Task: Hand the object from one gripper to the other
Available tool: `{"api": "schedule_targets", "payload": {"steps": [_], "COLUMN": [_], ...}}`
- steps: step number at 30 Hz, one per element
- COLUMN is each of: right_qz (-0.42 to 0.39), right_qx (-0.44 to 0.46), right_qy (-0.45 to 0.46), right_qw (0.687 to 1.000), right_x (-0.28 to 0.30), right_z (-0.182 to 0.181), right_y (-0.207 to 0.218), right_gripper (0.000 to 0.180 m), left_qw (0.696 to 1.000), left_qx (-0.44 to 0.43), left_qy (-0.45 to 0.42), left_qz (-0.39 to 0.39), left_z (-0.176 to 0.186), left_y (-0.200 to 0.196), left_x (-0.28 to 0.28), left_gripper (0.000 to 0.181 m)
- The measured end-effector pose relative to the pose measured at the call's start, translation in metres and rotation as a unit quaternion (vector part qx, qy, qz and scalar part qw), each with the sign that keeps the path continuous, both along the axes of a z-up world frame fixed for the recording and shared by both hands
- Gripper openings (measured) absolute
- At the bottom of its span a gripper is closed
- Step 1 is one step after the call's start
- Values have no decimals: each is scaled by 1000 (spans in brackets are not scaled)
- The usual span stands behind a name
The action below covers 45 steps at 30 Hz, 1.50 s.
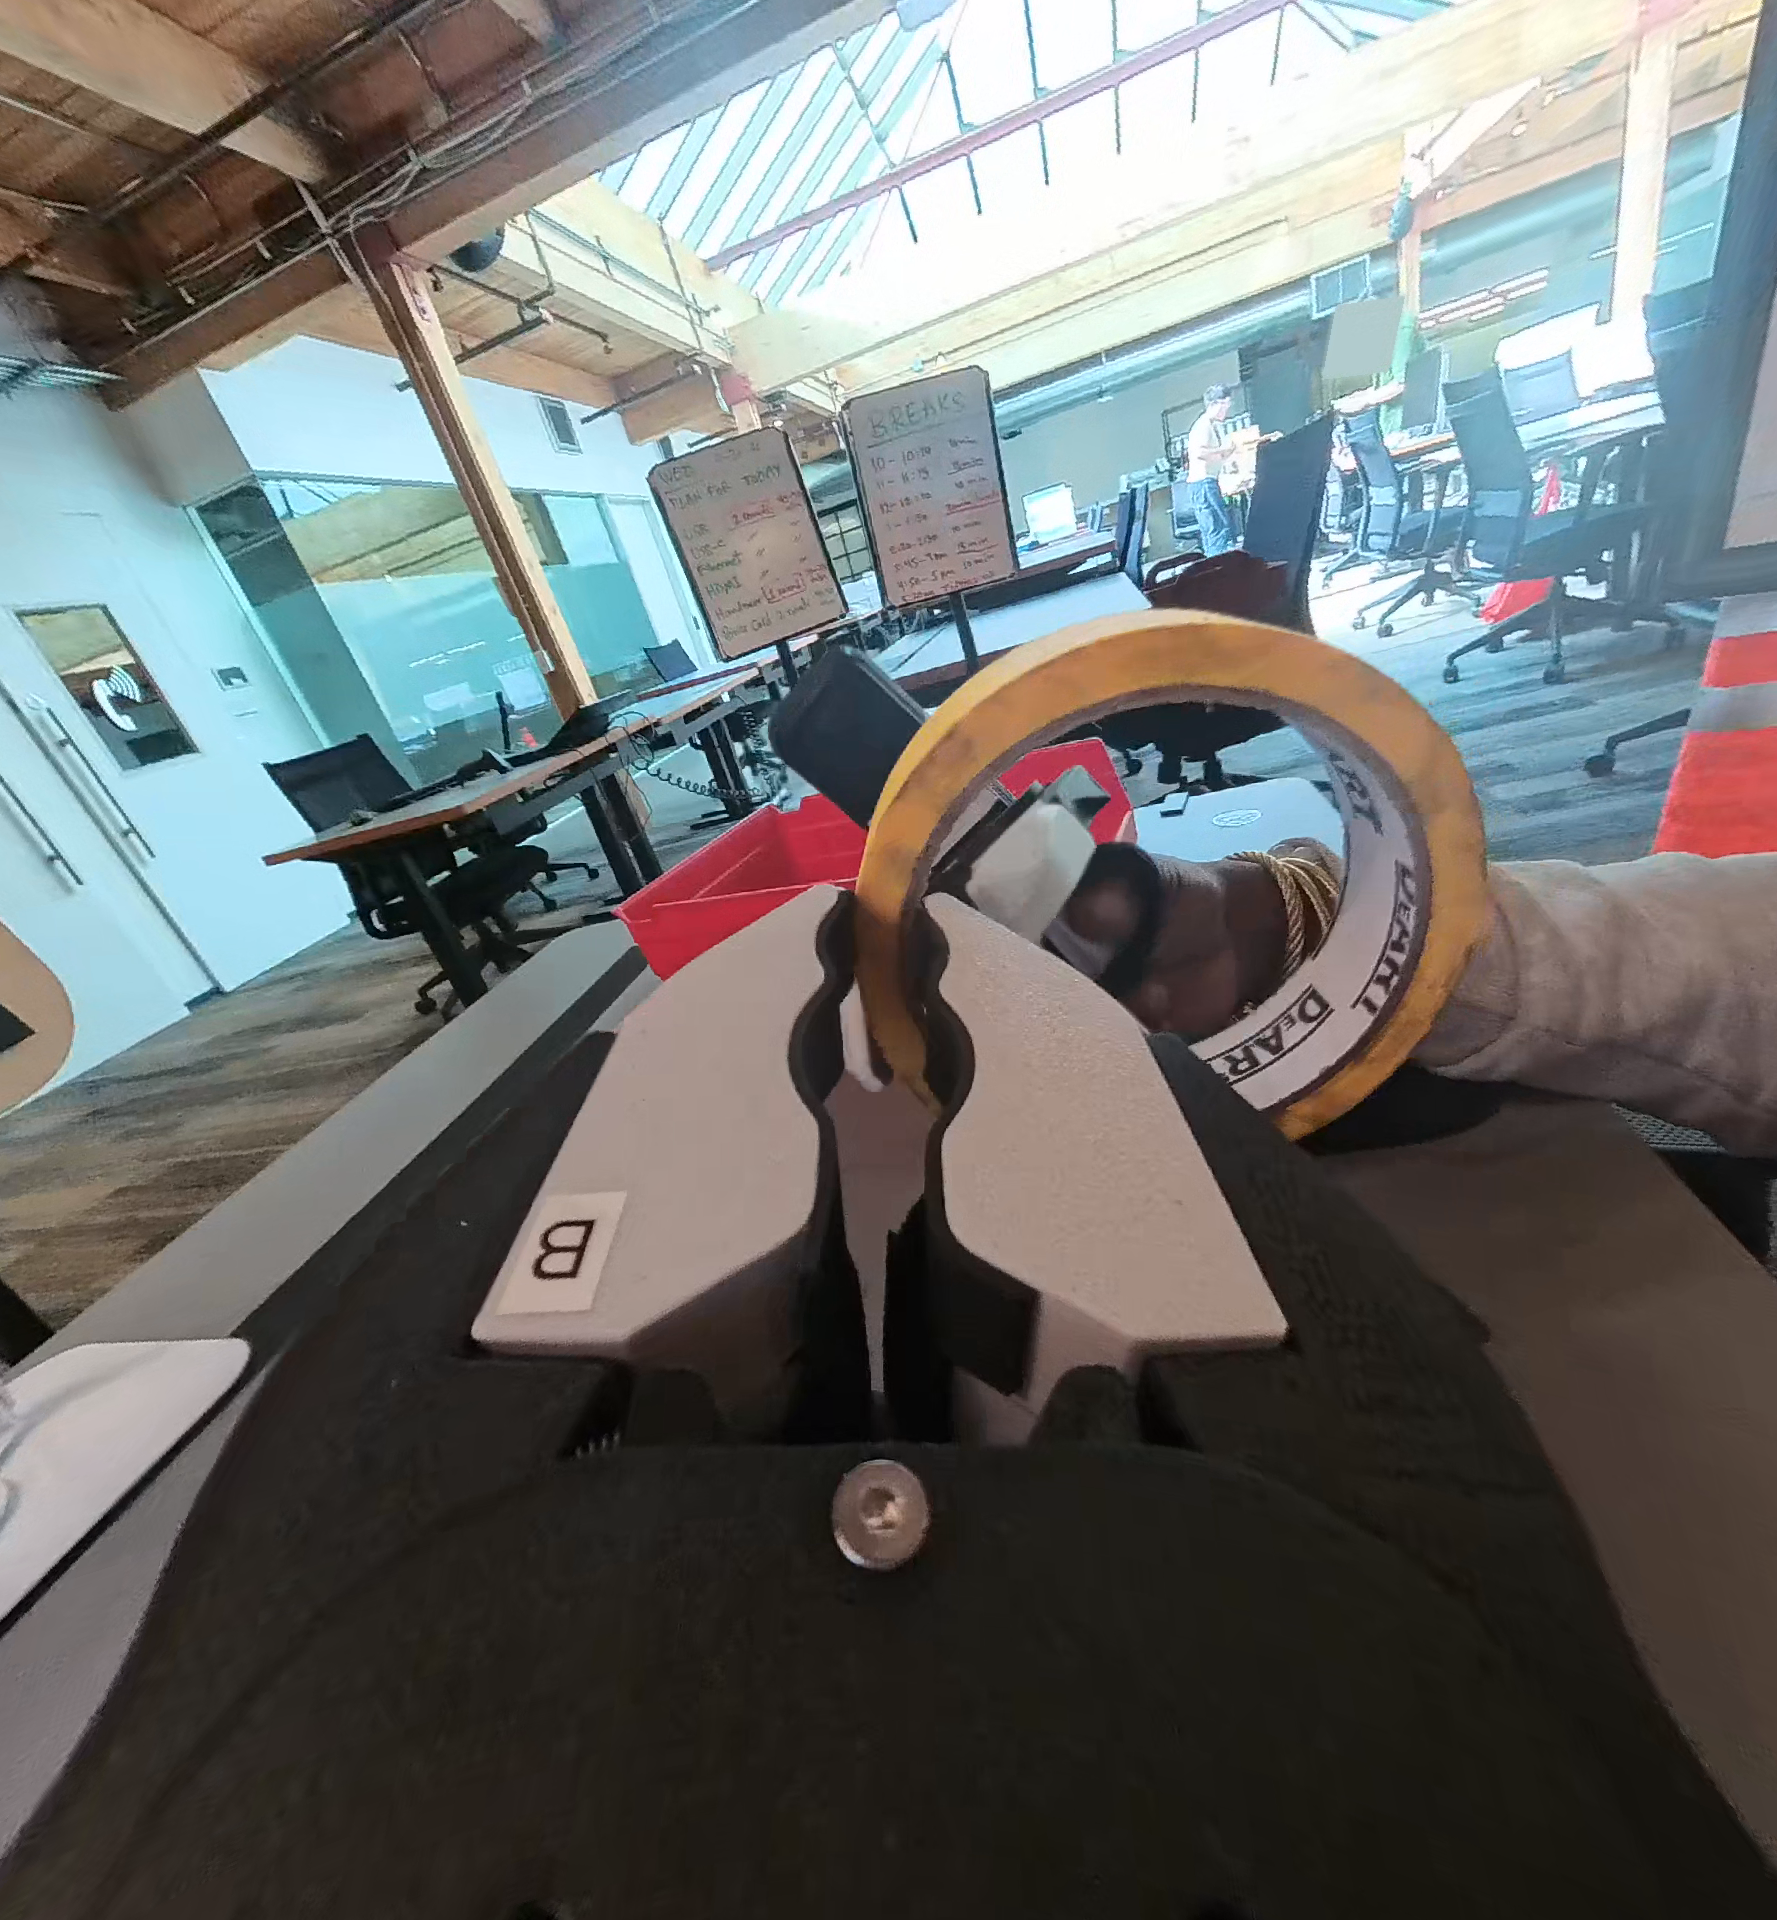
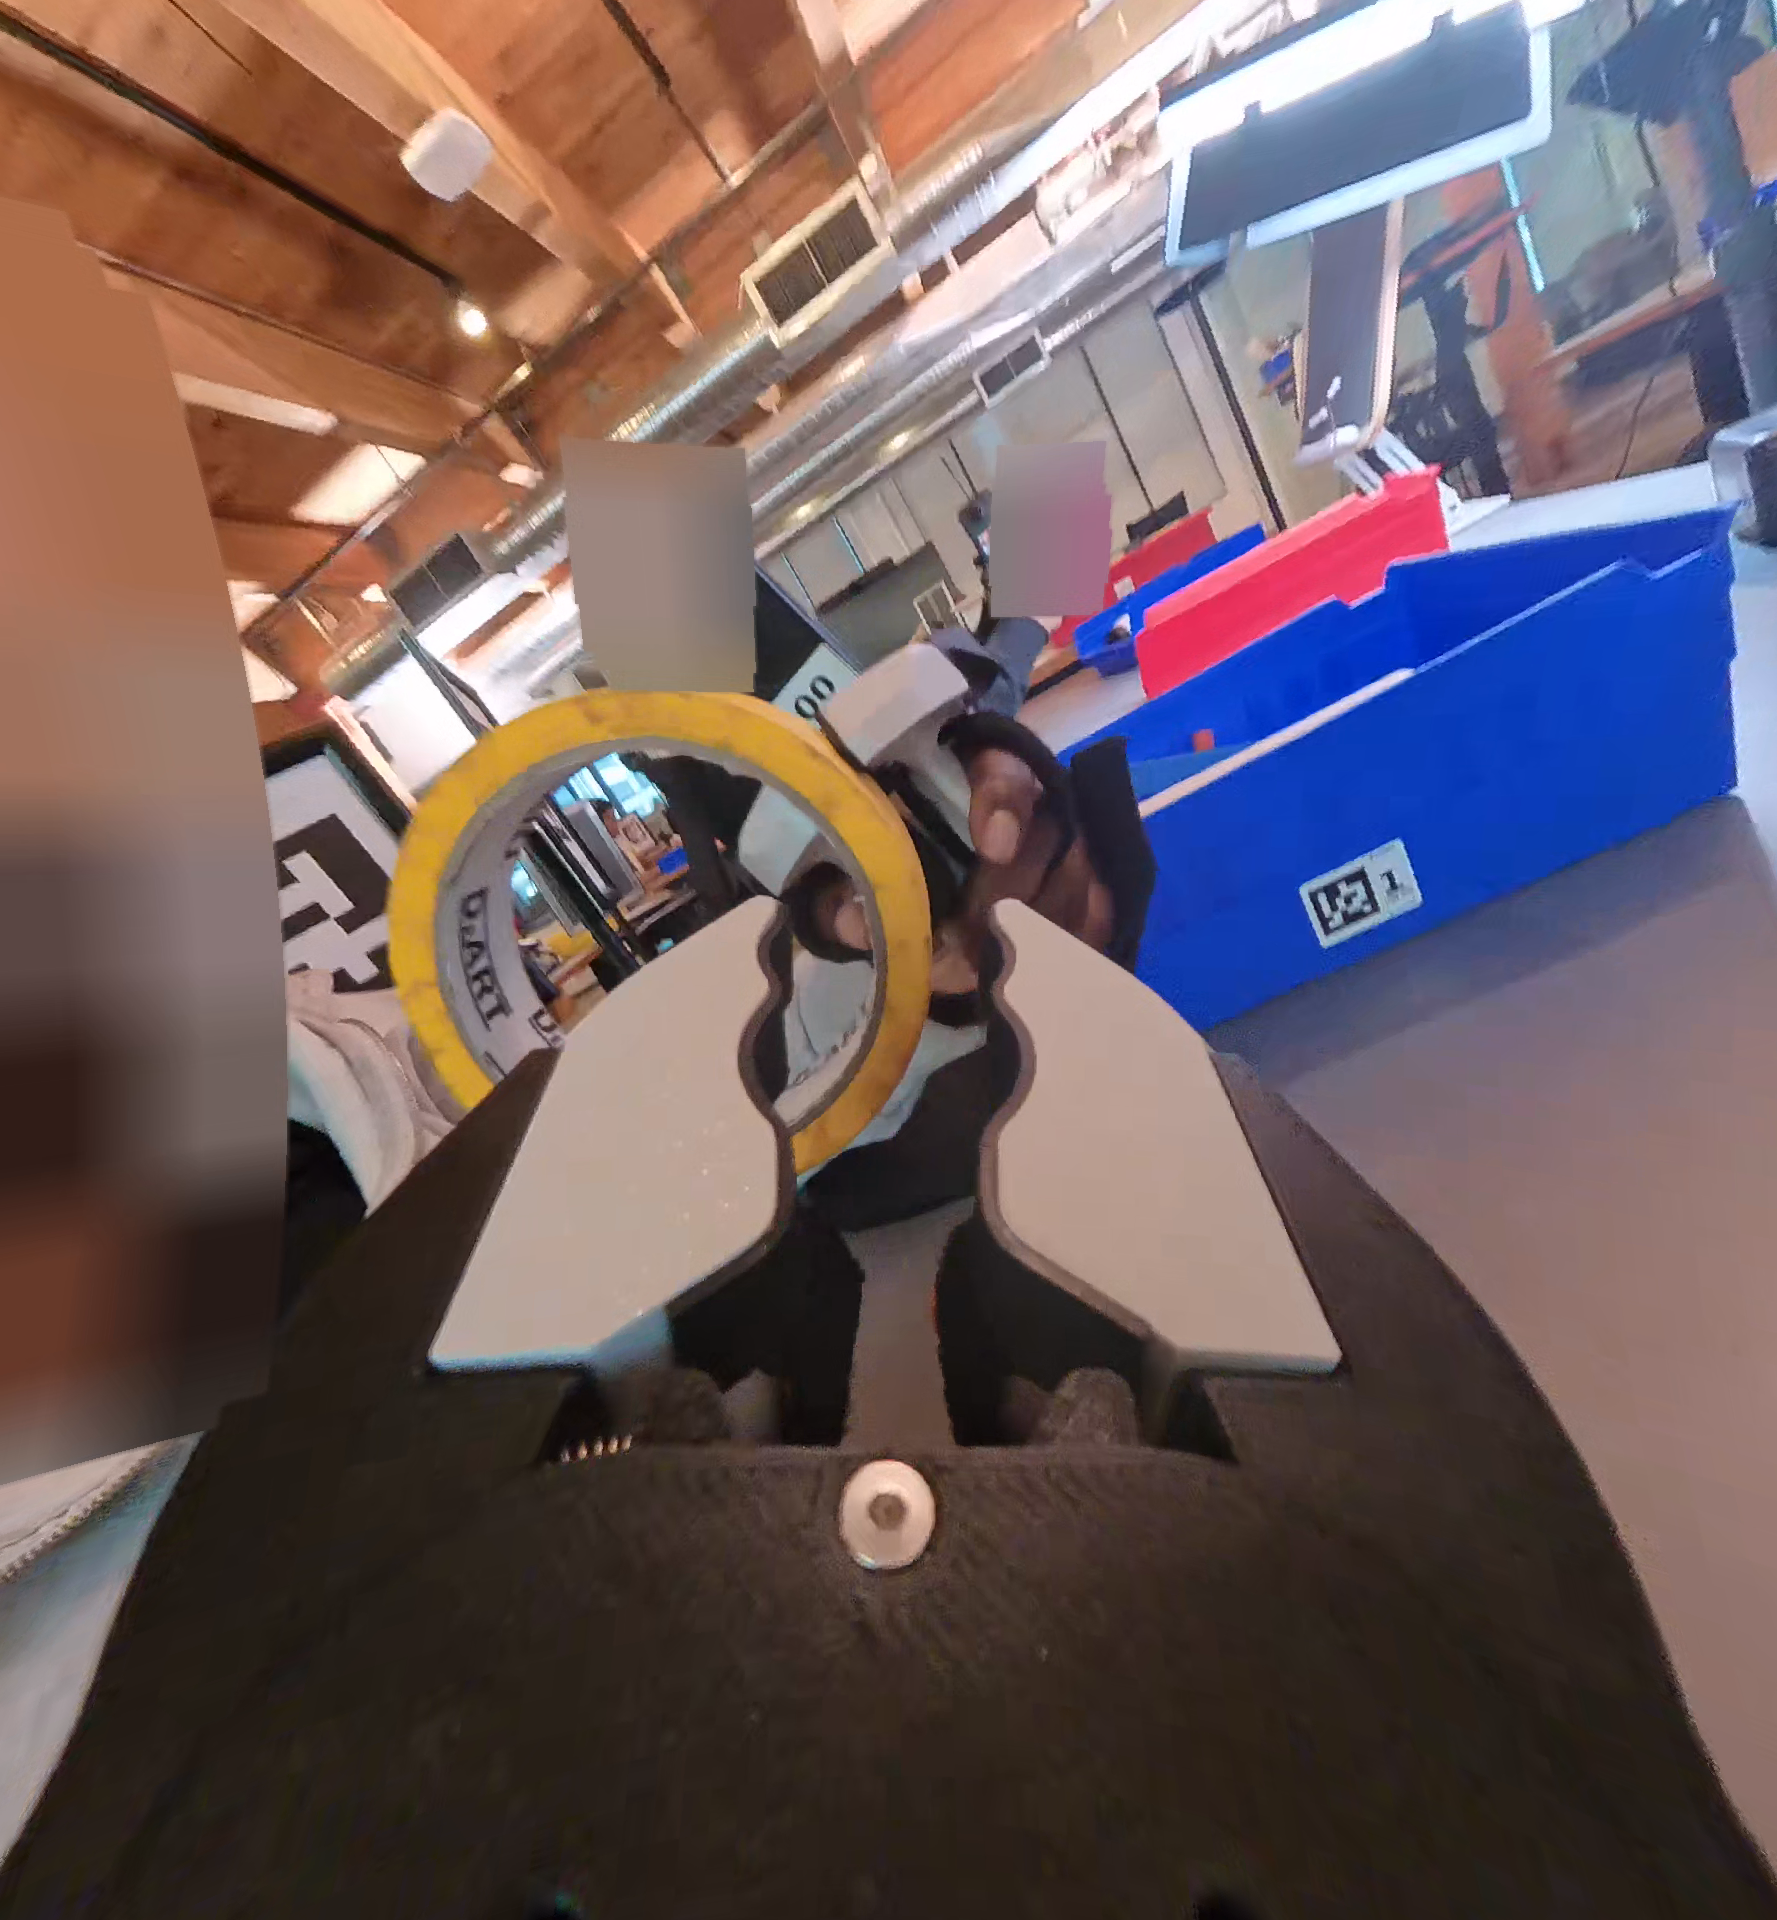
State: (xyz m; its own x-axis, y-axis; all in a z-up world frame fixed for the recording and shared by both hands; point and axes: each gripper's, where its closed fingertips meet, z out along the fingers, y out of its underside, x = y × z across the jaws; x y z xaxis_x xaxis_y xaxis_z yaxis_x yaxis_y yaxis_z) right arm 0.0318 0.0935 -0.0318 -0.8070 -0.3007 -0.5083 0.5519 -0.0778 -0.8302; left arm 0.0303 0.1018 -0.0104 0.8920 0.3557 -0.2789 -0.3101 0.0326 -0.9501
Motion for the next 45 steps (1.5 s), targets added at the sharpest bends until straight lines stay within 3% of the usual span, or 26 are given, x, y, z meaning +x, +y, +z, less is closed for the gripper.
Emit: {"api": "schedule_targets", "payload": {"steps": [2, 4, 7, 9, 12, 15, 18, 23, 27, 32, 34, 36, 41, 45], "right_qz": [10, 19, -16, -57, -121, -155, -162, -159, -138, -52, -42, -33, -95, -141], "right_qx": [22, 32, 37, 30, 3, -32, -45, -52, -42, -7, 19, 35, 38, -12], "right_qy": [8, 23, 76, 136, 246, 350, 396, 361, 233, 96, 99, 116, 190, 273], "right_qw": [1000, 999, 996, 989, 962, 923, 903, 918, 962, 994, 994, 992, 976, 952], "right_x": [4, 8, 4, 0, -2, 10, 18, 17, 3, 1, 3, 7, -2, 1], "right_z": [-6, -10, -11, -6, 7, 20, 24, 26, 24, 7, -2, -8, -6, 13], "right_y": [-4, -4, -3, 0, 6, 10, 10, 9, 9, 2, -3, -6, 0, 8], "right_gripper": [28, 10, 10, 10, 10, 10, 10, 14, 38, 38, 33, 13, 10, 10], "left_qw": [1000, 1000, 999, 997, 989, 978, 976, 990, 998, 999, 1000, 1000, 997, 988], "left_qx": [-3, -2, 13, 36, 41, 10, -10, -14, -7, 21, 21, 18, 40, 44], "left_qy": [7, 2, -29, -67, -134, -183, -177, -109, -43, -17, -11, -10, -58, -135], "left_qz": [1, -9, -15, -22, -57, -100, -127, -89, -43, -26, -20, -22, -30, -62], "left_z": [0, -1, -1, 1, -3, -15, -21, -15, -7, 3, 4, 3, 2, -4], "left_y": [1, 3, 6, 5, 5, 12, 17, 13, 7, 0, -1, 0, 4, 3], "left_x": [1, 4, 3, 1, 2, 10, 19, 14, 7, 5, 4, 5, 2, 1], "left_gripper": [10, 10, 15, 30, 33, 32, 10, 9, 10, 10, 10, 10, 22, 33]}}
